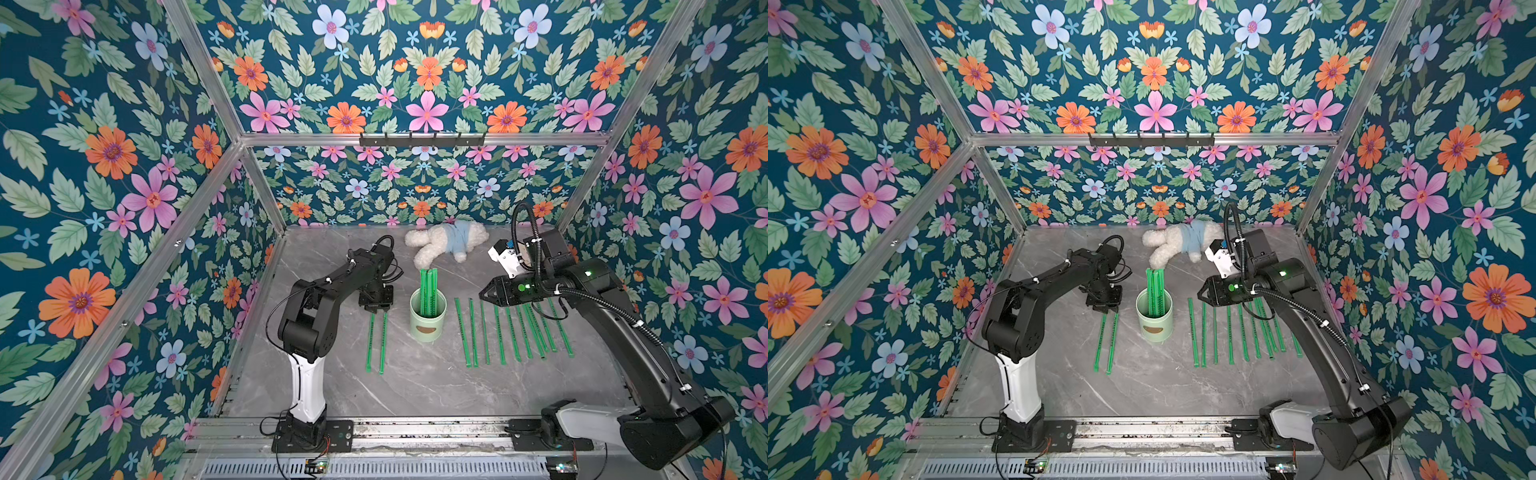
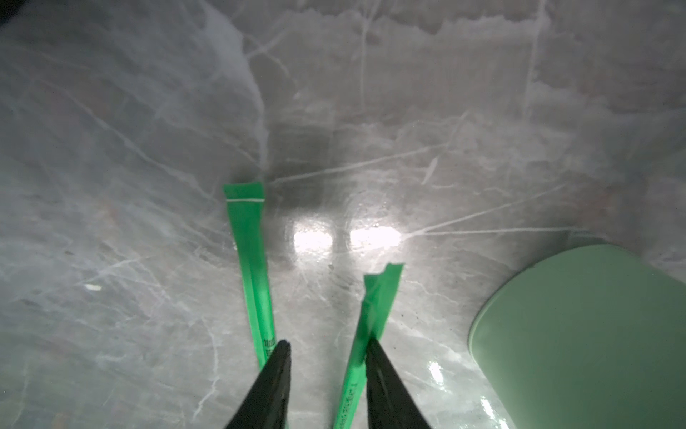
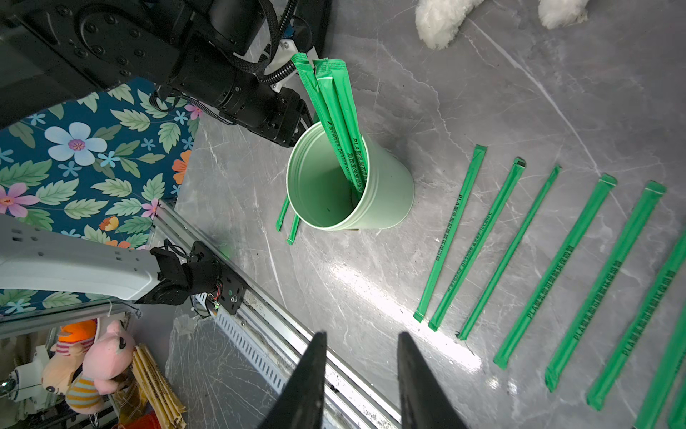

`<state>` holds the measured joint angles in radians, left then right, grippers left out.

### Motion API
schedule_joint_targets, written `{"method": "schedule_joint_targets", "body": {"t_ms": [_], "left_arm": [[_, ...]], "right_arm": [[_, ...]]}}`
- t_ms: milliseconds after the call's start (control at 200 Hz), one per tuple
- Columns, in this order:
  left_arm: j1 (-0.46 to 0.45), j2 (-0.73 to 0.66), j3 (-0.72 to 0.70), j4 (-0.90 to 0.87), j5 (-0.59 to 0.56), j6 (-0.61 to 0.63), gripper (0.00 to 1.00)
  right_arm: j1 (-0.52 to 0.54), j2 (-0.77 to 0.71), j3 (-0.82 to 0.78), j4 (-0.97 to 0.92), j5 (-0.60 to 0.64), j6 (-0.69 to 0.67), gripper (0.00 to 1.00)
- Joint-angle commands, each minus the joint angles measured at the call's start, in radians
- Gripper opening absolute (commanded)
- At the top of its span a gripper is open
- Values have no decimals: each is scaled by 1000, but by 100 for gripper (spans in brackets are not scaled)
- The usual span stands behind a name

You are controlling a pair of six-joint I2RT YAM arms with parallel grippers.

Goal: Take the straws out of the storage container
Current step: Place the straw at the center of the board.

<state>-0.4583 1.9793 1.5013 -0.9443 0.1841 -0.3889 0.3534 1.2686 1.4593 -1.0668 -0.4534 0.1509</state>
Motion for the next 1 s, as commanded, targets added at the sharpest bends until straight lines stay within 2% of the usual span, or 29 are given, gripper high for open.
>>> {"method": "schedule_joint_targets", "body": {"t_ms": [0, 145, 500, 585, 705, 800, 995], "left_arm": [[2, -17, -10, 24, 41, 8, 39], [8, -41, -44, 67, 98, 7, 39], [13, -84, -94, 118, 152, 13, 38], [20, -92, -108, 137, 193, 16, 32], [21, -96, -105, 122, 164, 23, 11], [23, -93, -104, 109, 143, 25, 0], [23, -82, -98, 104, 104, 24, 0]], "right_arm": [[1, 0, 4, -1, -15, -20, 35], [1, -3, 1, 1, -20, -20, 34], [2, -12, 1, 4, -28, -21, 35], [2, -12, 0, 5, -31, -22, 35], [2, -13, 0, 5, -33, -22, 35], [2, -12, 1, 6, -32, -21, 35], [1, -12, 1, 5, -30, -22, 35]]}}
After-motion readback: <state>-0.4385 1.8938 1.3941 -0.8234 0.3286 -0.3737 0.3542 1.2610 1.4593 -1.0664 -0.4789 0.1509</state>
